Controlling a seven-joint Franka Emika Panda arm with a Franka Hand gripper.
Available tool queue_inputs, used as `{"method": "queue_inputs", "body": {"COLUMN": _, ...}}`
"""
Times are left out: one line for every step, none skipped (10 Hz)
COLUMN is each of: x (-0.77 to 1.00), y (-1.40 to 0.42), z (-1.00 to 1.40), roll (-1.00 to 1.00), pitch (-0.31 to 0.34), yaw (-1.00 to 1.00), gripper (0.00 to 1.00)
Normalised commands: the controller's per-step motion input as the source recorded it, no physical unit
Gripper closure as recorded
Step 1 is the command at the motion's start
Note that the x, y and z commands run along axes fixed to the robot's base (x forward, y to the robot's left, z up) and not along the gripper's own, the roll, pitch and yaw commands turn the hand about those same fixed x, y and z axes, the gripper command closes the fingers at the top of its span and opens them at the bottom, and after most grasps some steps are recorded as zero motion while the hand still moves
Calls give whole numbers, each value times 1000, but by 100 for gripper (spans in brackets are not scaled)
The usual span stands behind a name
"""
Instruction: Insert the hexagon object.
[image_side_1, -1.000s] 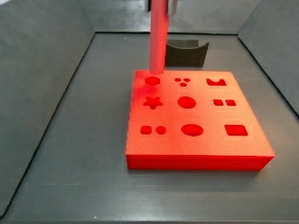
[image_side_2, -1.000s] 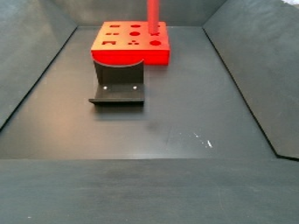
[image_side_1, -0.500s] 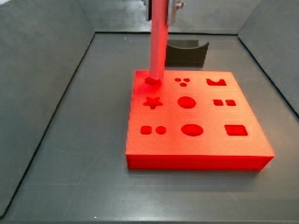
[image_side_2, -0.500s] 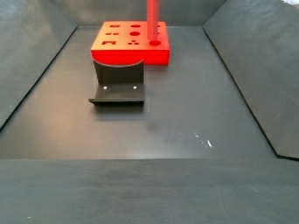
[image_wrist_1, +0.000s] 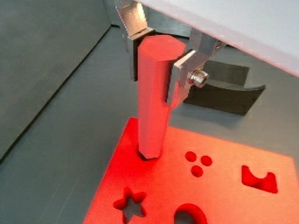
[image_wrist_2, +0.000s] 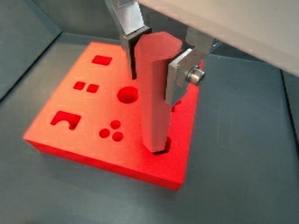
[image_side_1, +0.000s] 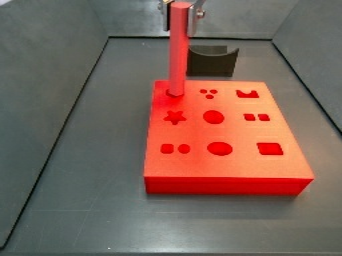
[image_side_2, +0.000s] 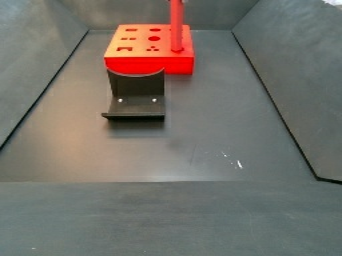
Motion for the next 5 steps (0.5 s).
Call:
{"method": "queue_inputs", "body": {"x": -20, "y": 0, "z": -86, "roll": 0, "pitch": -107, "yaw": 66, "gripper": 100}}
{"method": "queue_inputs", "body": {"x": 0, "y": -34, "z": -100, "roll": 4, "pitch": -81, "yaw": 51, "gripper": 100}}
{"method": "queue_inputs", "body": {"x": 0, "y": -40, "z": -120, "roll": 17, "pitch": -71, "yaw": 49, "gripper": 100}}
{"method": "queue_inputs", "body": {"x": 0, "y": 0, "z": -174, "roll": 20, "pitch": -103, "yaw": 46, "gripper": 100}}
{"method": "queue_inputs", "body": {"x": 0, "y": -6, "z": -234, "roll": 23, "pitch": -140, "yaw": 43, "gripper": 100}}
